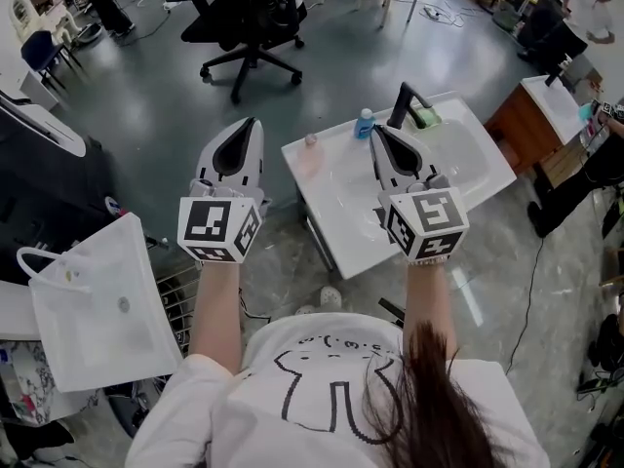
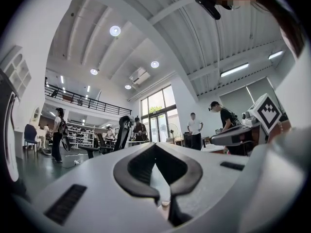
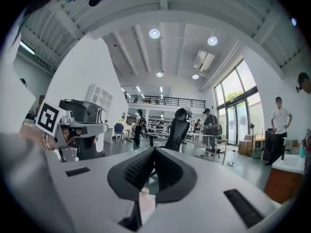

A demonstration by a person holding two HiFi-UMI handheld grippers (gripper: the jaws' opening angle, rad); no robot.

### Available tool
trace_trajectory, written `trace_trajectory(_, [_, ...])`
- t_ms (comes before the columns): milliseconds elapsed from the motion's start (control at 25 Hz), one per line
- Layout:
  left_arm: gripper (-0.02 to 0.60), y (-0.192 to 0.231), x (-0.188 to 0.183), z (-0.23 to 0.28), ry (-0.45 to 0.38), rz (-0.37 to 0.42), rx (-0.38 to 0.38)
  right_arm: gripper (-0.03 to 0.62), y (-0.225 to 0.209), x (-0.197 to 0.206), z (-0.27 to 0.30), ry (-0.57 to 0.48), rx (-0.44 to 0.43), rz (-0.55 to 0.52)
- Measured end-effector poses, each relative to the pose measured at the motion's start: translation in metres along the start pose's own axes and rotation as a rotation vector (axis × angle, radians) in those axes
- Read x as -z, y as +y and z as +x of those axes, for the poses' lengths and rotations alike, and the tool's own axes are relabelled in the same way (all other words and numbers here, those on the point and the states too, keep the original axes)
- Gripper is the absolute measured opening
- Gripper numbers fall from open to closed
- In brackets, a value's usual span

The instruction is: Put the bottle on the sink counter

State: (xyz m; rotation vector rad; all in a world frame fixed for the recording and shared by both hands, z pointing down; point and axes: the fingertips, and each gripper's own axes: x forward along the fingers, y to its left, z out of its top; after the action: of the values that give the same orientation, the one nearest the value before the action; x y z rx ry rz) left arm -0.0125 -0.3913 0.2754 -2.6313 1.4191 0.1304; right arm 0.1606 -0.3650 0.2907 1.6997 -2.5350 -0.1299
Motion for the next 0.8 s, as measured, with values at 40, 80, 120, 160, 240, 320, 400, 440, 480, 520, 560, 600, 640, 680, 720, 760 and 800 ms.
trace_trajectory(40, [0.009, 0.001, -0.002, -0.002, -0.004, -0.004, -0.003, 0.029, 0.001, -0.006, -0.004, -0.009, 0.008, -0.018])
trace_trajectory(80, [0.009, 0.002, -0.004, -0.003, -0.009, -0.008, -0.008, 0.029, 0.001, -0.011, -0.007, -0.017, 0.016, -0.037])
trace_trajectory(120, [0.009, 0.004, -0.006, -0.005, -0.012, -0.009, -0.013, 0.029, 0.001, -0.016, -0.011, -0.025, 0.025, -0.052])
trace_trajectory(160, [0.009, 0.006, -0.008, -0.006, -0.016, -0.007, -0.019, 0.029, 0.001, -0.020, -0.014, -0.034, 0.033, -0.060])
trace_trajectory(240, [0.009, 0.011, -0.013, -0.009, -0.024, 0.002, -0.033, 0.029, -0.002, -0.025, -0.020, -0.047, 0.050, -0.063])
trace_trajectory(320, [0.009, 0.016, -0.017, -0.012, -0.033, 0.010, -0.052, 0.029, -0.008, -0.027, -0.025, -0.052, 0.069, -0.059])
trace_trajectory(400, [0.009, 0.020, -0.022, -0.013, -0.037, 0.027, -0.067, 0.029, -0.016, -0.029, -0.031, -0.057, 0.093, -0.055])
trace_trajectory(440, [0.009, 0.022, -0.024, -0.014, -0.037, 0.043, -0.071, 0.029, -0.020, -0.031, -0.034, -0.061, 0.106, -0.053])
trace_trajectory(480, [0.009, 0.022, -0.027, -0.014, -0.036, 0.062, -0.073, 0.029, -0.023, -0.033, -0.037, -0.064, 0.118, -0.051])
trace_trajectory(520, [0.009, 0.022, -0.029, -0.015, -0.034, 0.085, -0.073, 0.029, -0.026, -0.035, -0.040, -0.067, 0.130, -0.051])
trace_trajectory(560, [0.009, 0.021, -0.031, -0.015, -0.032, 0.110, -0.072, 0.029, -0.029, -0.037, -0.042, -0.069, 0.141, -0.054])
trace_trajectory(600, [0.009, 0.020, -0.032, -0.014, -0.030, 0.134, -0.071, 0.029, -0.031, -0.039, -0.044, -0.069, 0.151, -0.060])
trace_trajectory(640, [0.009, 0.019, -0.033, -0.014, -0.028, 0.153, -0.070, 0.028, -0.033, -0.040, -0.045, -0.068, 0.158, -0.068])
trace_trajectory(680, [0.009, 0.018, -0.034, -0.014, -0.027, 0.168, -0.068, 0.028, -0.033, -0.040, -0.046, -0.065, 0.163, -0.077])
trace_trajectory(720, [0.009, 0.017, -0.034, -0.014, -0.026, 0.178, -0.064, 0.028, -0.034, -0.040, -0.046, -0.063, 0.164, -0.085])
trace_trajectory(760, [0.009, 0.016, -0.033, -0.014, -0.025, 0.185, -0.060, 0.028, -0.034, -0.040, -0.046, -0.061, 0.164, -0.090])
trace_trajectory(800, [0.009, 0.015, -0.033, -0.013, -0.025, 0.190, -0.057, 0.028, -0.035, -0.040, -0.046, -0.061, 0.164, -0.092])
